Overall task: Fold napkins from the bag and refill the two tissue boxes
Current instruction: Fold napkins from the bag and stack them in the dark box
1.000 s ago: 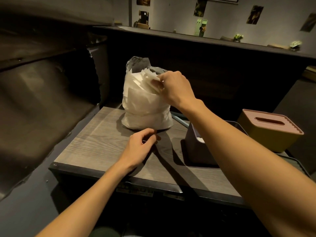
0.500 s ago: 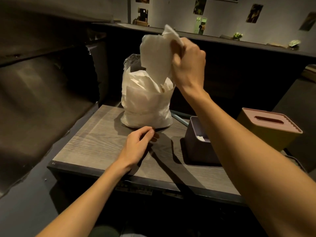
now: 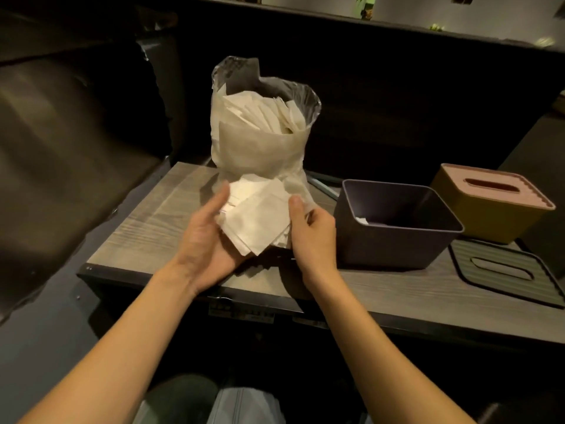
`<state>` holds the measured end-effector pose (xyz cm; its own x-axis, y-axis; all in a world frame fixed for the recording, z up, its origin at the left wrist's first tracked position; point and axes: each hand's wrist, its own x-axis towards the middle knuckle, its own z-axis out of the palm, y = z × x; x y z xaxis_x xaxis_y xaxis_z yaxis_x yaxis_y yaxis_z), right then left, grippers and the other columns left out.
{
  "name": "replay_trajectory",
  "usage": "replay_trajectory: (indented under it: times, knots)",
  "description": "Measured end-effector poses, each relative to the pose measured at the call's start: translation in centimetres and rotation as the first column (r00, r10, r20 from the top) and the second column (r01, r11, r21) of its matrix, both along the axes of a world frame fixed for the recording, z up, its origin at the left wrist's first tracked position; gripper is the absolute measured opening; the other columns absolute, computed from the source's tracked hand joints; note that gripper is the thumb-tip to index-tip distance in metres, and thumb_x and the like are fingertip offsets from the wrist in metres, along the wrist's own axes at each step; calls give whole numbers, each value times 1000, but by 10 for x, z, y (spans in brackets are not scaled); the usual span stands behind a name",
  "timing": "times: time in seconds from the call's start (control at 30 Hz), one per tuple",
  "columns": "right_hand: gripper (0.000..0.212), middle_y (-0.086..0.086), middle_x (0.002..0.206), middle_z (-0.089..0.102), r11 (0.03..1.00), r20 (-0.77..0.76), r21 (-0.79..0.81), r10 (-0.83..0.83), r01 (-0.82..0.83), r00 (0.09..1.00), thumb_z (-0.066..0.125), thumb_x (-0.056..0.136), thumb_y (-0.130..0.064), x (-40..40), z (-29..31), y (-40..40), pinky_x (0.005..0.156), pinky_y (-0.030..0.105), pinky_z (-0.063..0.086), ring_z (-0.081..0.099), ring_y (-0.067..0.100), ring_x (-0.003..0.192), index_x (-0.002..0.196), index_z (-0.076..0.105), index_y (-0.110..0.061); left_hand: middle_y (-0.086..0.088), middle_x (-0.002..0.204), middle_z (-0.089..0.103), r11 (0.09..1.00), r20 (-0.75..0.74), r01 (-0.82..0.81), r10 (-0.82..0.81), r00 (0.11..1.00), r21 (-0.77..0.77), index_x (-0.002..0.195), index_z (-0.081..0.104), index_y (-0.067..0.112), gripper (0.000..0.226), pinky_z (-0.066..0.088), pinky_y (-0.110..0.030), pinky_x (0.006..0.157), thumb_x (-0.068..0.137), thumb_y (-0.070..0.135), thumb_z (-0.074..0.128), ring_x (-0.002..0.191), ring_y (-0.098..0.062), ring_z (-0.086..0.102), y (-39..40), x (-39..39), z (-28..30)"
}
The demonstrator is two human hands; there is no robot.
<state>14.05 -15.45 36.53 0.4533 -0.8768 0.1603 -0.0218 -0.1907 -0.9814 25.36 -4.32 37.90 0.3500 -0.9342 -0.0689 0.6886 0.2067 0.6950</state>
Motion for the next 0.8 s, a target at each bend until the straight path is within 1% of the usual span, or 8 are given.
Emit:
replay_trajectory:
  times: [0.1, 0.23, 0.33, 0.43, 0.53, 0.6, 0.7, 0.8]
  knots:
    - [51, 4, 59, 45, 991, -50, -128, 23, -30, 998, 57, 106, -36, -6, -5, 2, 56, 35, 34, 42, 11, 58, 66, 48, -5, -17, 132, 69, 978, 133, -144, 124, 983, 153, 137, 60, 6, 45, 57, -44, 100, 94, 17, 65, 120, -30, 68, -2, -2, -9]
    - [46, 7, 75, 68, 986, 16, -135, 104, -101, 994, 50, 108, -44, -9, -6, 6, 67, 46, 54, 64, 23, 72, 82, 67, -11, -14, 125, 73, 949, 170, -284, 260, 951, 137, 134, 61, 5, 43, 62, -36, 83, 92, 7, 65, 113, -27, 72, -5, -3, -15]
    - [37, -6, 93, 77, 985, 59, -129, 119, -110, 991, 48, 110, -40, -9, -8, 5, 81, 45, 60, 73, 13, 91, 99, 76, -19, -10, 120, 75, 935, 177, -333, 310, 934, 120, 132, 61, 9, 43, 63, -33, 77, 90, 9, 66, 109, -24, 74, -5, -3, -14]
    - [32, -11, 77, 71, 980, 45, -195, 54, -44, 998, 53, 109, -29, -9, -8, 4, 68, 26, 52, 66, 5, 74, 87, 74, -20, -10, 120, 75, 934, 163, -332, 310, 937, 131, 130, 62, 12, 35, 64, -37, 81, 95, 7, 63, 110, -24, 74, -4, -5, -11]
    - [34, -5, 66, 64, 974, 54, -225, -9, 21, 998, 55, 108, -25, -8, -7, 6, 59, 31, 51, 58, 7, 62, 78, 68, -18, -11, 122, 75, 934, 130, -334, 318, 939, 130, 130, 62, 12, 33, 60, -42, 94, 97, 7, 60, 114, -25, 72, -3, -3, -10]
    - [35, 1, 65, 60, 959, 80, -267, -72, 91, 994, 54, 109, -25, -7, -5, 7, 55, 33, 45, 53, 11, 58, 77, 65, -15, -11, 121, 75, 925, 104, -357, 345, 933, 133, 127, 64, 11, 30, 59, -41, 94, 98, 8, 60, 113, -24, 72, -3, -2, -9]
    - [27, -2, 75, 63, 933, 207, -309, -126, 187, 970, 51, 110, -21, -10, -2, 13, 53, 36, 47, 58, 17, 63, 86, 65, -19, -8, 117, 77, 909, 76, -392, 385, 920, 142, 119, 67, 12, 21, 61, -38, 92, 101, 10, 57, 109, -22, 74, -2, 1, -9]
    - [25, -9, 74, 56, 909, 396, -339, -97, 244, 913, 45, 110, -24, -15, -1, 20, 51, 30, 41, 51, 12, 60, 89, 57, -27, -7, 116, 77, 899, 84, -414, 406, 910, 142, 120, 66, 13, 21, 62, -38, 91, 102, 10, 57, 107, -20, 74, -3, 0, -8]
